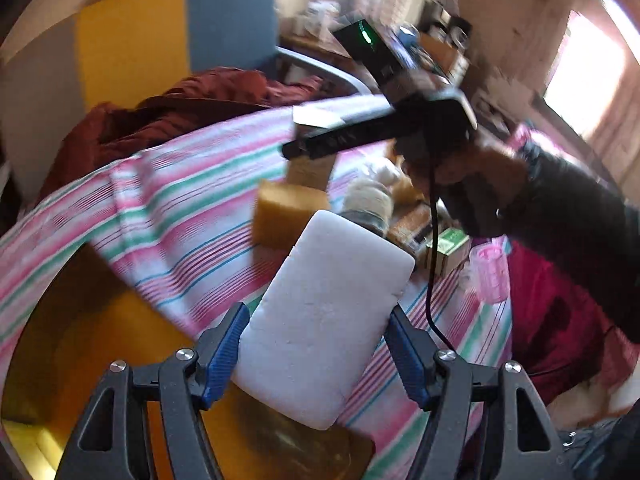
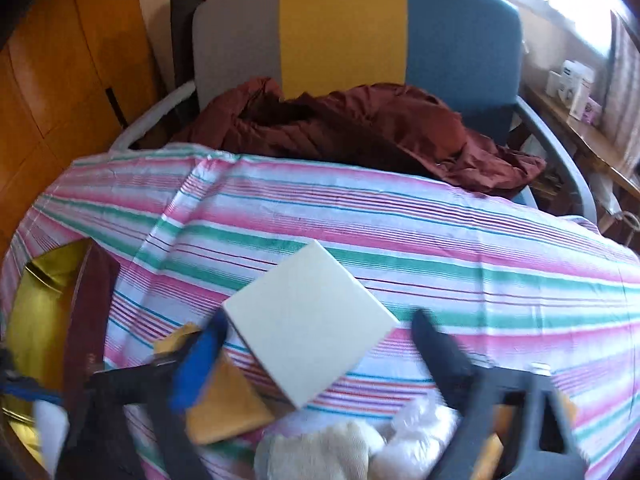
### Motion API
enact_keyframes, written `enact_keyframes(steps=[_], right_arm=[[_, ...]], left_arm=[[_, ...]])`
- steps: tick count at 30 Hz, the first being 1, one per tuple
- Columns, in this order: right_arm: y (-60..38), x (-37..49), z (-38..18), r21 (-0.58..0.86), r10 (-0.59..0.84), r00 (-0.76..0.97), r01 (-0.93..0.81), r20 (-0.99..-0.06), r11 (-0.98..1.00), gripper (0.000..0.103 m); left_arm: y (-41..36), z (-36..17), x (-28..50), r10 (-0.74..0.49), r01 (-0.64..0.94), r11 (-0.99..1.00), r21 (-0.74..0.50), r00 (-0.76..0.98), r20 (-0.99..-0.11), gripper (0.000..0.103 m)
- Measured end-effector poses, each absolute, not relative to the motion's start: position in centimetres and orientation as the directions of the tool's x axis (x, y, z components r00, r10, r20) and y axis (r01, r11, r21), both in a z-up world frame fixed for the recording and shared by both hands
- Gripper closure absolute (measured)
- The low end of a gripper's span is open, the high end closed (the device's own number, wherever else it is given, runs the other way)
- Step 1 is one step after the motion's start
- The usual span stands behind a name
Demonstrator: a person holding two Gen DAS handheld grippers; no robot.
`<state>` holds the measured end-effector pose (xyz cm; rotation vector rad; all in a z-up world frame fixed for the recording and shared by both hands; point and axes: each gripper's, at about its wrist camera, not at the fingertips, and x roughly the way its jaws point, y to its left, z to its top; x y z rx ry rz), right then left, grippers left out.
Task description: Organize objects
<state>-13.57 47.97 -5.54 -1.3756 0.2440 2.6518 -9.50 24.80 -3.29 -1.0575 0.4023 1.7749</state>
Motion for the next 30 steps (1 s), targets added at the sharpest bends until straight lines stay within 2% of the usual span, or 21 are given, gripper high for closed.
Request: enact_keyframes(steps=[6, 11, 15, 20, 26, 30], right_arm=[[47.4, -12.5, -2.7, 0.023, 0.136, -0.633, -0.237, -0.762, -0.971, 0.033], [44.6, -11.7, 2.3, 0.041, 0.118, -0.709, -0.204, -0.695, -0.978, 0.032], [39.2, -12.0, 5.4, 0.1, -0.019, -0.74, -0.065, -0.672, -0.993, 0.032], [30.3, -15.0, 4.6, 0.223, -0.277, -0.615, 0.165, -0.738, -0.961, 0.032], [18.9, -20.3, -0.6, 0.283, -0.369, -0.399, 0.259, -0.839, -0.923, 0.032], [14.3, -22.9, -2.0, 0.343, -0.415, -0.373, 0.245, -0.83, -0.907, 0.029]], left_arm=[[18.7, -3.0, -10.3, 0.57, -0.754, -0.616, -0.229, -0.225, -0.79, 0.033], [12.3, -3.3, -11.4, 0.496, -0.592, -0.772, -0.23, -0.336, -0.8, 0.033], [7.4, -4.4, -11.6, 0.428, -0.447, -0.861, -0.245, -0.373, -0.823, 0.033], [2.5, -6.2, -10.7, 0.352, -0.309, -0.921, -0.236, -0.403, -0.845, 0.029], [-0.4, -7.0, -9.0, 0.303, -0.239, -0.947, -0.215, -0.442, -0.844, 0.026], [-1.1, -6.7, -7.9, 0.277, -0.223, -0.956, -0.19, -0.477, -0.834, 0.021]])
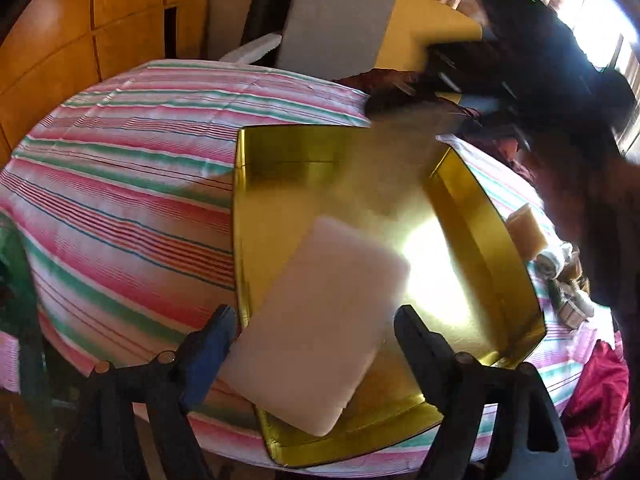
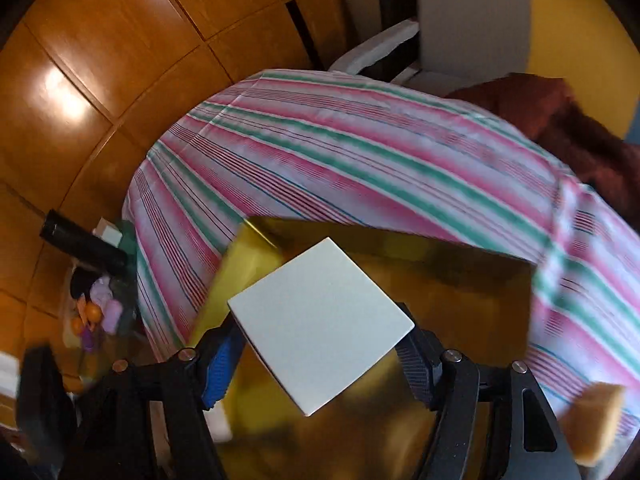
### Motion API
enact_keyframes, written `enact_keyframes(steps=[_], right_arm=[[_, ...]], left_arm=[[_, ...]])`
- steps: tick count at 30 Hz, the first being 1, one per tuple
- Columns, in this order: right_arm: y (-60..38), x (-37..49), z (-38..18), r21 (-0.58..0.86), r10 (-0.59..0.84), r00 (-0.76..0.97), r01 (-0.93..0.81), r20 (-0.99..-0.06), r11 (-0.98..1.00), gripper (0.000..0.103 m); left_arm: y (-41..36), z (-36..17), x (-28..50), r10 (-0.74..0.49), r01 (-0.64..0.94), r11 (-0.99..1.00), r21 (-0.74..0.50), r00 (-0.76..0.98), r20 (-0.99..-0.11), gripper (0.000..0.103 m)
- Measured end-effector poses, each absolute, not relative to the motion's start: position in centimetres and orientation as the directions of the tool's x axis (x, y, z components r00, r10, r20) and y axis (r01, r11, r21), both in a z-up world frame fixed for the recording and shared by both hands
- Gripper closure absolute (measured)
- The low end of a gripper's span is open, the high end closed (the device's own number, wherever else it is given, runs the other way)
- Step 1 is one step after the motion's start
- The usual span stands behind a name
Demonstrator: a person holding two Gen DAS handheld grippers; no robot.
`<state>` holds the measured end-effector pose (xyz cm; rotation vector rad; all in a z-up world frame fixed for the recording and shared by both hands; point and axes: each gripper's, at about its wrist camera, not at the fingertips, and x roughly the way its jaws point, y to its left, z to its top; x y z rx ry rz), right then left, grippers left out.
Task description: Organize objects
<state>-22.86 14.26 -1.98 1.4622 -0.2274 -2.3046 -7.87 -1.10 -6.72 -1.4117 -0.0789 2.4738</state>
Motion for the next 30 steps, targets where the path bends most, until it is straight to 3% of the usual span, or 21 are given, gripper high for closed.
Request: enact_keyframes(steps=[3, 9, 18, 30], right_arm=[[12.9, -23.3, -1.4, 0.413, -0.469, -0.382, 0.222, -0.797, -0.883, 0.013], [13.9, -19.8, 0.0, 0.374, -0.439, -0.445, 0.229, -0.781, -0.899, 0.012], [14.9, -11.3, -1.2, 0.16, -0.268, -0.543, 0.238, -0.796, -0.958, 0.007], [16.0, -4.3, -1.9, 0.029, -0.121, -0.674, 0.146, -0.729, -0.989, 0.005]], left_arm=[[-1.5, -6.5, -7.4, 0.282, -0.219, -0.956, -0.196, -0.494, -0.822, 0.02], [-2.1, -5.8, -6.7, 0.227, -0.179, -0.972, -0.152, -0.552, -0.802, 0.02], [-2.2, -4.9, -5.7, 0.171, -0.113, -0.985, -0.128, -0.596, -0.785, 0.021], [-2.3, -3.1, -3.4, 0.035, -0.013, -0.999, -0.035, -0.674, -0.738, 0.023]])
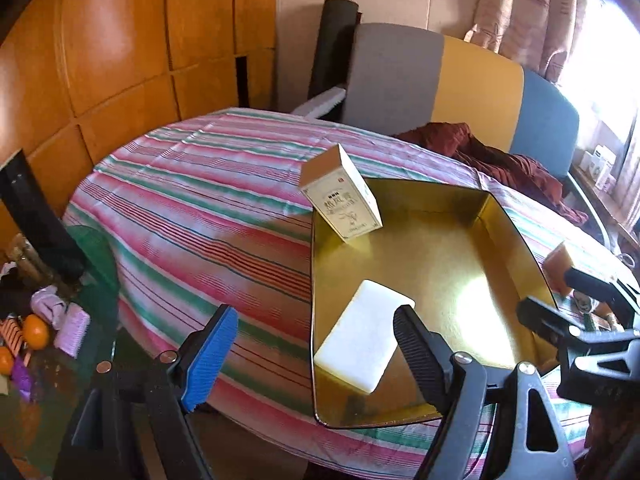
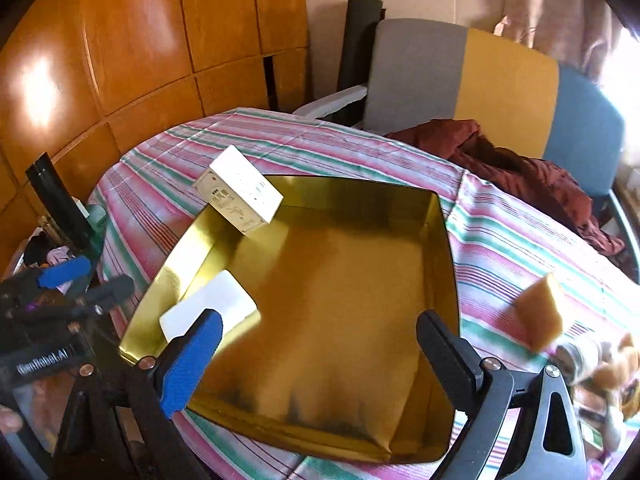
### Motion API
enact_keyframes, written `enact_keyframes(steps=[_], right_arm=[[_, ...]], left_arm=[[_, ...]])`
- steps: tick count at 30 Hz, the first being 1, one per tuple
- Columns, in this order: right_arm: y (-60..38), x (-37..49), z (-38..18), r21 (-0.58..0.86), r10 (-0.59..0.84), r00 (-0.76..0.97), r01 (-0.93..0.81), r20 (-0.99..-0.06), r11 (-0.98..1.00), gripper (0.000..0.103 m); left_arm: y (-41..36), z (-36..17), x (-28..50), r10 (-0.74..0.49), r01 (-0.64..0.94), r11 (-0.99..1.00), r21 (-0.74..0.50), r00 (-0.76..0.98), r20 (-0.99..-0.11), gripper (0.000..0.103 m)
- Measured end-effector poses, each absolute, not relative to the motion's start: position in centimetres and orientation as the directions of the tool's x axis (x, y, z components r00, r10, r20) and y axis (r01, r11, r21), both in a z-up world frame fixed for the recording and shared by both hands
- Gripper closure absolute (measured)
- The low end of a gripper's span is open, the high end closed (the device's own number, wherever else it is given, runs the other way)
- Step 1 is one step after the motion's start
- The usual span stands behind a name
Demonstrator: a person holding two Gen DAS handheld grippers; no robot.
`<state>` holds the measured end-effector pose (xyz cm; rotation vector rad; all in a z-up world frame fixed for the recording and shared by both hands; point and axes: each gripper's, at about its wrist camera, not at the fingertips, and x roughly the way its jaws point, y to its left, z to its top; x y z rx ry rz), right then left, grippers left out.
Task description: Organize objects
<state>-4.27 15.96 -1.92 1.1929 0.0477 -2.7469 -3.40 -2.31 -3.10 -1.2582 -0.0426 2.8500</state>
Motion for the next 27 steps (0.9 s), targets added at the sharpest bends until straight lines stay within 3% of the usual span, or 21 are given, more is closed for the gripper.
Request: enact_keyframes(steps=[5, 13, 27], right_arm=[[16.3, -2.7, -1.7, 0.009, -0.085, -0.715, 0.11, -0.694, -0.994, 0.003], [17.3, -1.1, -1.1, 0.005, -0.058, -0.744, 0.073, -0.665, -0.997, 0.003], [20.1, 0.4, -2.0, 0.037, -0.031, -0.742, 0.009, -0.669, -0.999, 0.002]], left_arm=[[-1.9, -2.5, -2.5, 0.012, -0.009, -1.0, -0.009, -0.7, -0.715, 0.026], [-0.7, -2.2, -1.9, 0.076, -0.074, -0.997, -0.034, -0.699, -0.712, 0.026], [1.5, -2.7, -1.7, 0.146, -0.156, -0.986, -0.055, -0.662, -0.735, 0.029]])
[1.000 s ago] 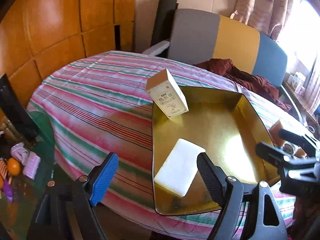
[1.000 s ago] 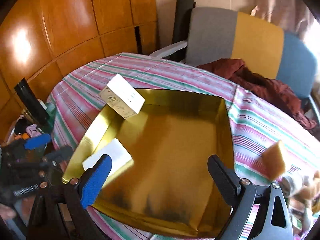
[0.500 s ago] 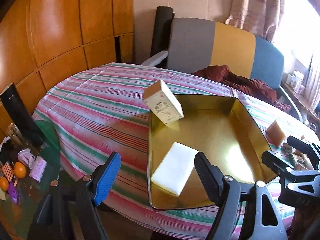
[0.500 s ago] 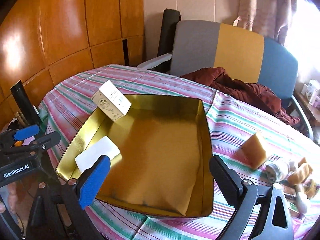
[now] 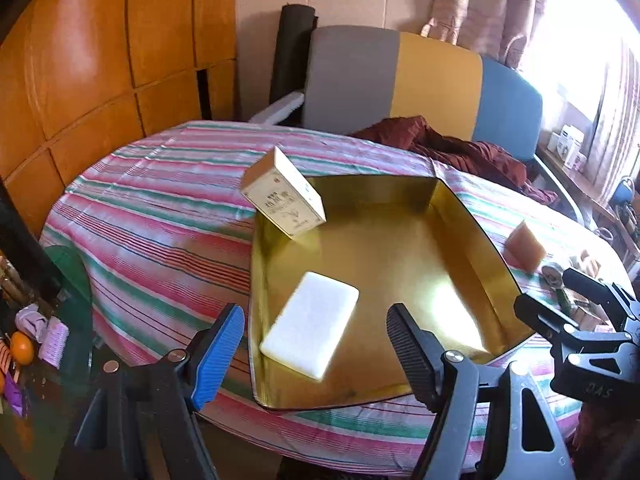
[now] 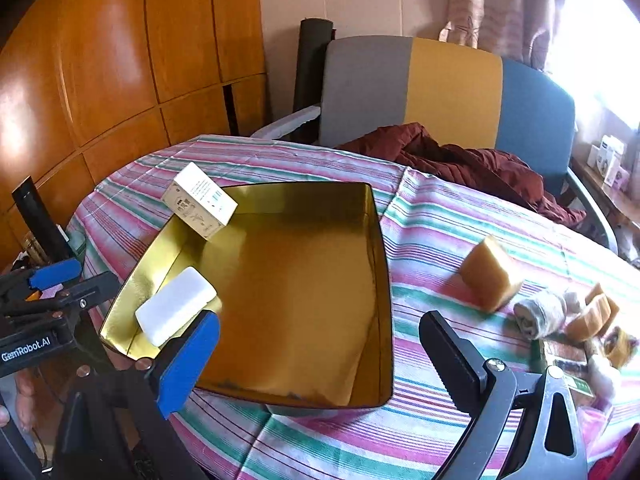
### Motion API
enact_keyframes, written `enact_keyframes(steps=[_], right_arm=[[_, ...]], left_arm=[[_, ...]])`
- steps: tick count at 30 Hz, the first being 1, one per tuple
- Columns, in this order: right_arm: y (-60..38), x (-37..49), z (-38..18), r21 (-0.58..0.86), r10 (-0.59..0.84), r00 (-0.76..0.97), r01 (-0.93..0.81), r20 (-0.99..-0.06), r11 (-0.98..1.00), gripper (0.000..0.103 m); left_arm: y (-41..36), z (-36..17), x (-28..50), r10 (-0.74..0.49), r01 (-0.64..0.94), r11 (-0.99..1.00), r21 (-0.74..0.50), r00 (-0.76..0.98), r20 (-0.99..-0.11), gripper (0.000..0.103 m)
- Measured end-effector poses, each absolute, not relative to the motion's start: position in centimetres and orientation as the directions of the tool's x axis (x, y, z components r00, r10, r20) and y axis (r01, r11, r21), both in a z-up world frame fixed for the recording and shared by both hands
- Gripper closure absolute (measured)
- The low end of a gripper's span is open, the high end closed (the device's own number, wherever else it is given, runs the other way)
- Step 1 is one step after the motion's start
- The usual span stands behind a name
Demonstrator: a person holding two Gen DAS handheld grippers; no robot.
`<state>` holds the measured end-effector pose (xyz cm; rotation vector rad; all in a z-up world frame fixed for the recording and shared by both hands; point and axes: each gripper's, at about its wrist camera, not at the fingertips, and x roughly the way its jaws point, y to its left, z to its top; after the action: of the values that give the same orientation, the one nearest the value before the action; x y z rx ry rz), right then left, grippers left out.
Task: Organize objects
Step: 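Grasp the pink hair roller with the left tool while the right tool approaches the purple candy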
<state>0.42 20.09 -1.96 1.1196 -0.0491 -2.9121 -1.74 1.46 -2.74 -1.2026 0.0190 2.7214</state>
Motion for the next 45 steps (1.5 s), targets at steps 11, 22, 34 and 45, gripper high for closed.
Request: enact_keyframes(steps=[11, 22, 34, 45], right_arm=[[22.9, 2.0, -2.9, 0.046, 0.013, -0.721, -0.063, -0.693, -0.997, 0.002], [33.6, 7.1, -2.2, 0.089, 0.149, -0.681, -0.302, -0.717, -0.949, 0.002], [50.2, 16.5, -0.5, 0.134, 0.444, -0.559, -0.715, -0.7, -0.687, 0.002], [54.0, 17.7, -2.3, 0.263, 0.404, -0.578, -0.749, -0.709, -0.608, 0.002]], left_arm=[[3.3, -3.6, -2.0, 0.213, -0.239, -0.968, -0.081, -0.603, -0.768, 0.035], [9.6, -2.4, -1.4, 0.364, -0.471, -0.877, -0.088, -0.535, -0.762, 0.035], [23.2, -2.6, 1.0, 0.578, -0.791, -0.585, -0.183, -0.247, -0.778, 0.036], [34.2, -4.1, 3.5, 0.619, -0.843, -0.411, -0.347, 0.021, -0.785, 0.038]])
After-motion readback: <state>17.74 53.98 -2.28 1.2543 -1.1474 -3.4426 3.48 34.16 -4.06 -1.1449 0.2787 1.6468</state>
